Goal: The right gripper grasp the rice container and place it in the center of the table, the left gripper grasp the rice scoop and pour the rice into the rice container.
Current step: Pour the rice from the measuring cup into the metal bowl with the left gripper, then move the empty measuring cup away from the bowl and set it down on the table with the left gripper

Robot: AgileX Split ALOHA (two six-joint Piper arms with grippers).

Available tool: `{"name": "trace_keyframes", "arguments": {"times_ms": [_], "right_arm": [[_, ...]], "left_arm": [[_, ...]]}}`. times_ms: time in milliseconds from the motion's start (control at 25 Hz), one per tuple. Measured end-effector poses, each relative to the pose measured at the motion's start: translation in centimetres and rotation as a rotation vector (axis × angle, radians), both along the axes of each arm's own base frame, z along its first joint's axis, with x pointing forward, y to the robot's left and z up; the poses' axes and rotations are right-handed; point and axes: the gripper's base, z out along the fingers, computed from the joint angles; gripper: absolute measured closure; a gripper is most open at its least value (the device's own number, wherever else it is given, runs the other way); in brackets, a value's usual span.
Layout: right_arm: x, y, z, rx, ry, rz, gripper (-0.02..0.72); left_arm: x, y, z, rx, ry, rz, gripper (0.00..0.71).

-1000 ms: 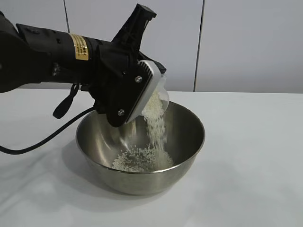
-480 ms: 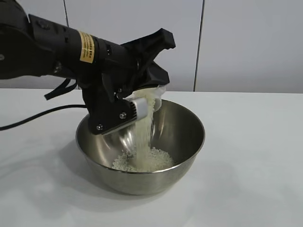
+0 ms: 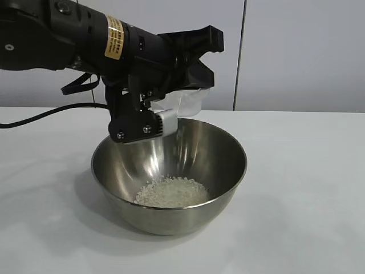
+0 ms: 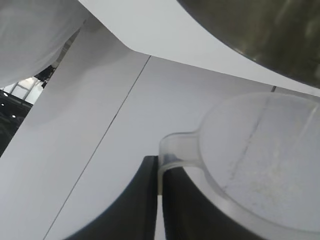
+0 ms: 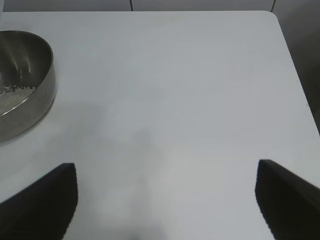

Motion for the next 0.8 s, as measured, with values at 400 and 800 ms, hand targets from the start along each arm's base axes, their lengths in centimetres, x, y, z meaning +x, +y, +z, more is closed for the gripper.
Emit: {"name": "trace_keyframes", "arguments": {"times_ms": [400, 800], "right_arm": [[0.0, 0.0, 0.0, 0.0, 0.0, 0.0, 0.042], [0.0, 0.0, 0.0, 0.0, 0.0, 0.0, 0.042]], "left_arm": [[-1.1, 0.3, -1.2, -0.065, 0.14, 0.023, 0.698], [-3.1, 0.4, -0.8, -0.82, 0.892, 0.191, 0.698]]}}
